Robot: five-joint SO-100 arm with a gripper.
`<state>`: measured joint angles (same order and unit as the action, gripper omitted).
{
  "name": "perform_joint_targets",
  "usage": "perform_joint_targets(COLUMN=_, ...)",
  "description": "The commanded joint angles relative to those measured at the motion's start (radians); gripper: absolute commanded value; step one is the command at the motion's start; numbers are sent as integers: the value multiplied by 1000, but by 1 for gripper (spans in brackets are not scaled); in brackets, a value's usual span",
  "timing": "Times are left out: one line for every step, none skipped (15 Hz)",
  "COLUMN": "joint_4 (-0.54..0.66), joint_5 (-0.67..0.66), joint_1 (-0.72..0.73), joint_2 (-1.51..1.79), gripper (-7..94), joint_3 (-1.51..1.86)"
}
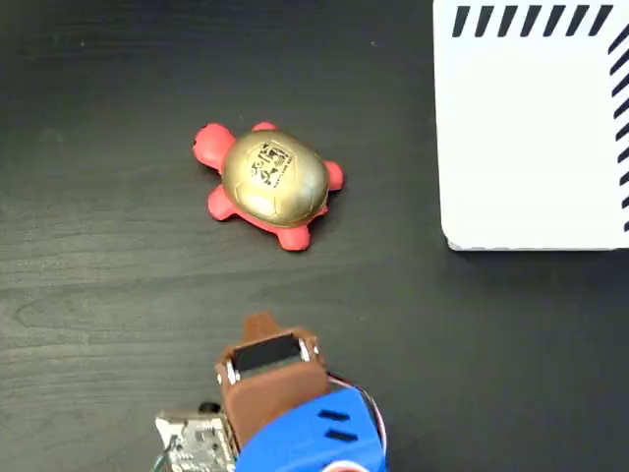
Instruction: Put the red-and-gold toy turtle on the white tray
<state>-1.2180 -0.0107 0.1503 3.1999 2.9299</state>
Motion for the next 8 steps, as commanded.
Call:
perform_joint_targets(joint_4=161, joint_5=107, joint_1=-3, joint_2=-242, gripper=0, joint_3=-149)
perform_joint_targets(joint_4=181, joint_5=167, joint_1=-20, joint_2=-399, gripper=0, joint_3=-270)
perform_joint_targets(joint_4=172, joint_5=222, joint_1=-34, joint_2=-561, gripper=0, joint_3=-397)
perform_joint_targets(joint_4=146, joint_5=276, joint_1=-48, joint_2=-715, gripper=0, joint_3=-518)
perform_joint_targets(joint_4=118, joint_5=316, joint_1=-66, joint_2=-851, gripper=0, joint_3=-618)
perform_joint_targets(joint_4=94, joint_5=344, joint_1=-83, joint_2=-963, gripper=0, joint_3=-698)
perform_joint_targets(joint_4=52, joint_5=364, joint_1=-95, joint_2=-1071, gripper=0, joint_3=-779)
perform_joint_targets(joint_4=8, joint_5=367, joint_1=-101, joint_2=-1167, gripper=0, joint_3=-851)
